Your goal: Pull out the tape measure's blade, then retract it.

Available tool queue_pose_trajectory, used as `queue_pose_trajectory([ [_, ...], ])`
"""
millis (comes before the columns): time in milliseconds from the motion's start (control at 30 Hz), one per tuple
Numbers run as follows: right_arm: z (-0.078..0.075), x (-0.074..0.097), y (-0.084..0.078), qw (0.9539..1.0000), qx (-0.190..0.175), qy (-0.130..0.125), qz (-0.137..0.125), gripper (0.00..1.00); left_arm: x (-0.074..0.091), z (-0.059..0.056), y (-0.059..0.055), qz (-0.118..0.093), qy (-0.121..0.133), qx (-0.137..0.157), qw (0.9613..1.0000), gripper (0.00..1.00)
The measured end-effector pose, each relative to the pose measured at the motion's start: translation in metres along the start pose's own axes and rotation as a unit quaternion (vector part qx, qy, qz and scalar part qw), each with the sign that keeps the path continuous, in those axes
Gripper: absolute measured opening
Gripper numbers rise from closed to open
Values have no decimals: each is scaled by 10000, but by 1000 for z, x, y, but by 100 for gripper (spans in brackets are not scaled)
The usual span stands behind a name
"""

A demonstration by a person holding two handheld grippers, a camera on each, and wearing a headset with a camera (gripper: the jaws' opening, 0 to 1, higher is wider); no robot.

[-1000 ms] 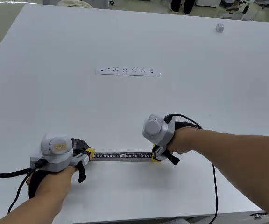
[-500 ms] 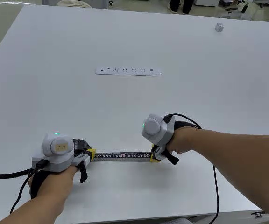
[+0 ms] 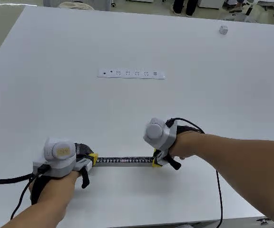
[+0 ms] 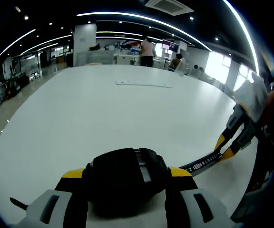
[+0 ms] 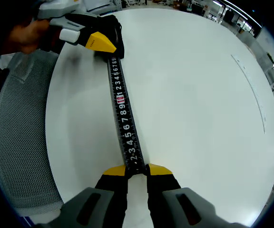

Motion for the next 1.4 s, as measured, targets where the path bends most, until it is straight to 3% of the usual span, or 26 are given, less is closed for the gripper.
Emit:
queue_pose_trajectory([
  [1400,3,-3,12,10000,0,6,-88,15,0,-1,0,-43,-14,4,10000,62],
])
Point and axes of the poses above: the centre of the closed fingertips' face, and the gripper's own axes: x roughly backward along the fingers, z roughly to its left, y roughly out of its top, the point moved 2 cm from there along x, roughly backward along the fingers, and after that the axes turned 9 degrees about y, right-handed, at the moved point
